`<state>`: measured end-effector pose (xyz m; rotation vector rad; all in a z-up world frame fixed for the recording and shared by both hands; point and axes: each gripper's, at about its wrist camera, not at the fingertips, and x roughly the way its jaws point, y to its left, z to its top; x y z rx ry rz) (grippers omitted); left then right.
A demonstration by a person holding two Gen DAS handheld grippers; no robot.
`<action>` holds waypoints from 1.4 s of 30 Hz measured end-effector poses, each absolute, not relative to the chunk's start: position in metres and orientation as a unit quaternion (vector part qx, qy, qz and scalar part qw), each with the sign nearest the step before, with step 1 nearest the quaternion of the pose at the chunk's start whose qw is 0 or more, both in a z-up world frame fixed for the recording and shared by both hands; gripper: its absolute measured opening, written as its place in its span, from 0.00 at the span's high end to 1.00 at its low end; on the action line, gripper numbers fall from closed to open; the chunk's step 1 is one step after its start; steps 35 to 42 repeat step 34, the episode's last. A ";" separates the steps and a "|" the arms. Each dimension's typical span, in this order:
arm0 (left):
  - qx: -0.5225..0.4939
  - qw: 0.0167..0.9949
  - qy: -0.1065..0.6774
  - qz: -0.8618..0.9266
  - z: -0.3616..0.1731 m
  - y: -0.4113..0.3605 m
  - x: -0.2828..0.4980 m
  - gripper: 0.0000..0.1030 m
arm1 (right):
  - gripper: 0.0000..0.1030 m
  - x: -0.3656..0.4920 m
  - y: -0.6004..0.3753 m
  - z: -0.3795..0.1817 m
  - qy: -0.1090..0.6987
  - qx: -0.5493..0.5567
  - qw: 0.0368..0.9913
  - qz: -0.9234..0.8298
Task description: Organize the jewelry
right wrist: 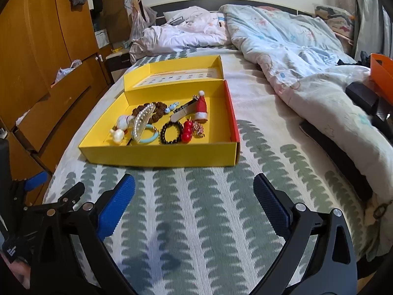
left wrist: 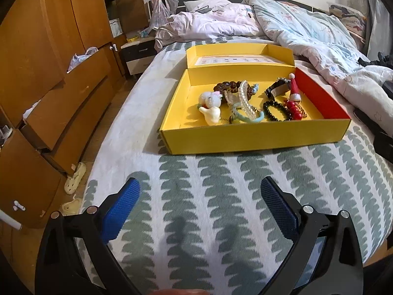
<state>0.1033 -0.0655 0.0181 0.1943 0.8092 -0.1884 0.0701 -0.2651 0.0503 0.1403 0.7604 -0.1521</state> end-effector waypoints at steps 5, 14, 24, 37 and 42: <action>0.094 0.911 0.390 -0.090 0.025 -0.059 0.091 0.05 | 0.05 0.057 -0.256 0.049 0.379 0.052 0.921 -0.079; 0.098 0.911 0.388 -0.098 0.030 -0.059 0.079 0.05 | 0.04 0.047 -0.256 0.048 0.380 0.055 0.919 -0.092; 0.096 0.915 0.379 -0.096 0.033 -0.058 0.080 0.05 | 0.04 0.047 -0.260 0.044 0.386 0.057 0.915 -0.101; 0.095 0.911 0.387 -0.107 0.034 -0.062 0.080 0.05 | 0.04 0.049 -0.259 0.043 0.388 0.058 0.915 -0.098; 0.095 0.911 0.387 -0.107 0.034 -0.062 0.080 0.05 | 0.04 0.049 -0.259 0.043 0.388 0.058 0.915 -0.098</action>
